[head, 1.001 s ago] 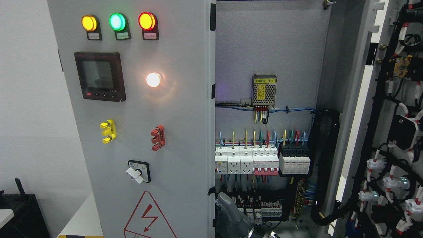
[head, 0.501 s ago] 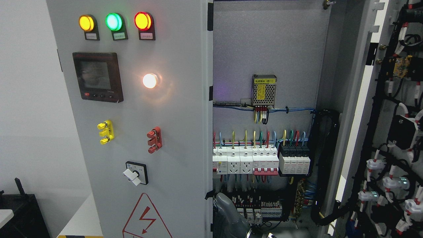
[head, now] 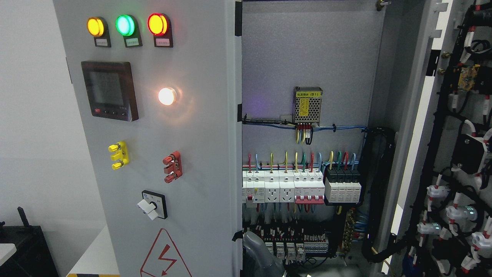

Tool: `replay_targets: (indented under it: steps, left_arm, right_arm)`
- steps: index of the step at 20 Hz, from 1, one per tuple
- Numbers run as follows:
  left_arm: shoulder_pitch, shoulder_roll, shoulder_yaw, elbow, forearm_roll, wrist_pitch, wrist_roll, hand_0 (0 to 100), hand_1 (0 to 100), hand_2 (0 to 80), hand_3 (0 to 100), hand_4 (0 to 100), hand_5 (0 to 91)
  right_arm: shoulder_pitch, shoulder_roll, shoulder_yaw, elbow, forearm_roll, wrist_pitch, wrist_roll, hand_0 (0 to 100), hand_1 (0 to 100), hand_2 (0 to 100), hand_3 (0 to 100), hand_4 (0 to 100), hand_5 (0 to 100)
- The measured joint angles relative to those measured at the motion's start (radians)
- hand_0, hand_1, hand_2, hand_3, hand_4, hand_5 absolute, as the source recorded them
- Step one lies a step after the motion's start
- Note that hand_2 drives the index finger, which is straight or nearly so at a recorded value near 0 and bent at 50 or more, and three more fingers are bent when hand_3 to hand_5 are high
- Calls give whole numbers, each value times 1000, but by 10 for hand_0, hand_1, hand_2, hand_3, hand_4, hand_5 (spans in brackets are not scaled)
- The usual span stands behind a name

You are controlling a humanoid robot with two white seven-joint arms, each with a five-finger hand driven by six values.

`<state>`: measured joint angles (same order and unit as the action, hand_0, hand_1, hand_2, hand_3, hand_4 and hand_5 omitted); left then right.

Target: Open door with both hands

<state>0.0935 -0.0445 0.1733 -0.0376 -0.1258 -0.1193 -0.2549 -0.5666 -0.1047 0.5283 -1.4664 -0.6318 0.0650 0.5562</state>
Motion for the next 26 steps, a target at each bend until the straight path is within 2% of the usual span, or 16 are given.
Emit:
replay_targets:
  steps: [13, 26]
  left_arm:
    - [0, 0, 0, 0, 0, 0, 0, 0, 0, 0, 0, 43, 0]
    - [0, 0, 0, 0, 0, 0, 0, 0, 0, 0, 0, 43, 0]
  right_arm:
    - [13, 21, 49, -27, -2, 0, 8, 0, 0, 0, 0, 0, 0]
    - [18, 71, 80, -59, -2, -2, 37, 0, 0, 0, 0, 0, 0]
